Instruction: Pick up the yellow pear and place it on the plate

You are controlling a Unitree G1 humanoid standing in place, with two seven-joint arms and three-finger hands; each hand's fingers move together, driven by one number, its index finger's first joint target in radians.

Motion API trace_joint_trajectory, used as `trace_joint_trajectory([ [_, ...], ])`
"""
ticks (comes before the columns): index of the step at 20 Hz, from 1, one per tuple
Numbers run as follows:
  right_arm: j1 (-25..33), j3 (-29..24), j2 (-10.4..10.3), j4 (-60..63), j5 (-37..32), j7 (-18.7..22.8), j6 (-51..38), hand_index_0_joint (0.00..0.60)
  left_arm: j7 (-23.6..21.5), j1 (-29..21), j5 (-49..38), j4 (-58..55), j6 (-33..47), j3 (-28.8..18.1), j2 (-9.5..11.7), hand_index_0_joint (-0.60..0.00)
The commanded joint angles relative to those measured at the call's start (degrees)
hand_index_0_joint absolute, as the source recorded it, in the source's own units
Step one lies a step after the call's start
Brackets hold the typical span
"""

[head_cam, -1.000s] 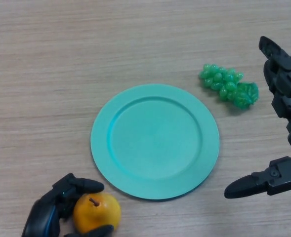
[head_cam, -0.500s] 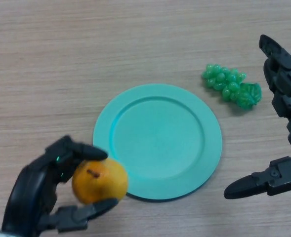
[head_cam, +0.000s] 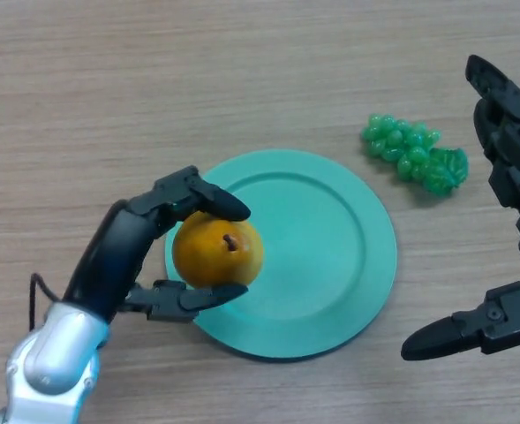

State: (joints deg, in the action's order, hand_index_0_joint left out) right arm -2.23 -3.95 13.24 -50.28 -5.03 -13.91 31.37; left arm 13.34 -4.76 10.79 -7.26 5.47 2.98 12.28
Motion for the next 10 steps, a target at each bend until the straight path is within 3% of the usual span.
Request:
trace_joint_trajectory([
  [1,1.2,-3.1,0.9,-3.1,0.0,1.1,-5.7,0.000,-2.3,-5.1,2.7,3.5,13.1,-2.0,1.4,-0.600],
  [5,1.5,-3.4,1.1,-3.2,0.7,1.5,-6.1,0.000,-3.7,-10.3,3.9,14.3,17.0,0.0,-0.2,-0.600],
  [10,0.6,-4.3,0.7,-3.9,0.4,2.3,-7.2,0.000,-10.0,-14.0,1.4,24.4,21.3,2.0,-1.4,-0.600],
])
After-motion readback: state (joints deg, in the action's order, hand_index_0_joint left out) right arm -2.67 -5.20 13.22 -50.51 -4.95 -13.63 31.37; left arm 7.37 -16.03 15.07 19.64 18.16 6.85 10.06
